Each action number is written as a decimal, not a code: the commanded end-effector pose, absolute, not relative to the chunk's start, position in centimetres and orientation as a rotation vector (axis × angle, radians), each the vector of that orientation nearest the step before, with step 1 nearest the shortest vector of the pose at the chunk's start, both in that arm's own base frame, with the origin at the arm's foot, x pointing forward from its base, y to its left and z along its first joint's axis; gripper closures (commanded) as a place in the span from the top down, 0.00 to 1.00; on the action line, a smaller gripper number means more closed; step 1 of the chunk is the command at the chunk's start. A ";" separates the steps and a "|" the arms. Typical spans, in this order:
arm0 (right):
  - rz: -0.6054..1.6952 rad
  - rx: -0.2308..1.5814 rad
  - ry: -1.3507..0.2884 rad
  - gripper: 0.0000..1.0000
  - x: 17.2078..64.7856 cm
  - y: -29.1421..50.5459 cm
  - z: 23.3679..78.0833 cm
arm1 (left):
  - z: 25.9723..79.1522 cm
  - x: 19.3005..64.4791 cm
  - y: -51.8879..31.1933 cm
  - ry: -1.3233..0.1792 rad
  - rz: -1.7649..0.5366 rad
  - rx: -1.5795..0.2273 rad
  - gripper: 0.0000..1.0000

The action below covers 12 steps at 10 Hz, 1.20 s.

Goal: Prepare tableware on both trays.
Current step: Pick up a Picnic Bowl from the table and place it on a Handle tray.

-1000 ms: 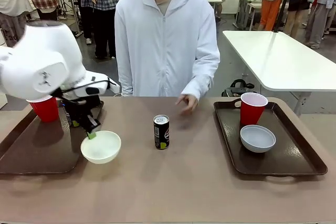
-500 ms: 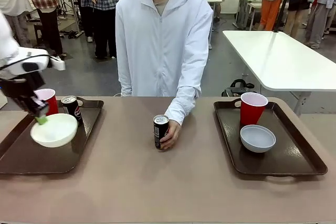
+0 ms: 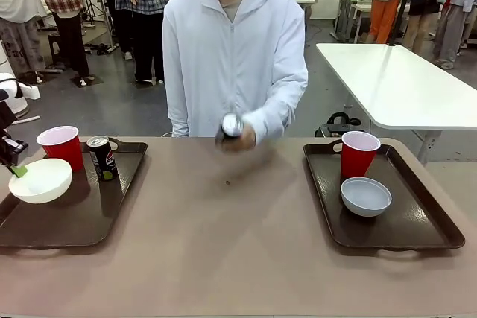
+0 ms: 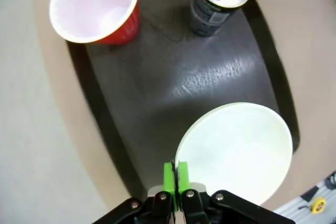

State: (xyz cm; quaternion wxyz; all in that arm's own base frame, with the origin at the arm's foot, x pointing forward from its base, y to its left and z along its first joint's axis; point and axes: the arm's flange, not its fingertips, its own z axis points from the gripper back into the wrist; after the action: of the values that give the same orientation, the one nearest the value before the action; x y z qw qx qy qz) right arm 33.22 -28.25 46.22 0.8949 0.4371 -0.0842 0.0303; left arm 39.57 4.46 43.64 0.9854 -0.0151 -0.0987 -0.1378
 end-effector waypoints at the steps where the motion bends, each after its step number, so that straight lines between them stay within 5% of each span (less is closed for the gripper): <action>1: 0.039 0.908 -0.172 1.00 33.2 -28.2 46.4 | 42.2 40.6 3.9 -0.214 -0.271 -0.006 0.00; 9: 0.039 0.908 -0.172 1.00 33.2 -28.2 46.4 | 36.7 41.4 3.5 -0.177 -0.254 0.015 0.00; 11: 0.039 0.908 -0.172 1.00 33.2 -28.2 46.4 | 35.7 41.2 3.3 -0.153 -0.265 0.025 0.10; 12: 0.039 0.908 -0.172 1.00 33.2 -28.2 46.4 | 35.3 41.1 3.2 -0.148 -0.267 0.034 0.32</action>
State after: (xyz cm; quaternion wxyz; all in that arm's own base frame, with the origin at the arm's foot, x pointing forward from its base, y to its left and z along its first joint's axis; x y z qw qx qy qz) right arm 33.18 -28.30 46.22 0.8950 0.4371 -0.0846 0.0296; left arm 41.74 3.21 36.04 0.9880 -0.0026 -0.0712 -0.1371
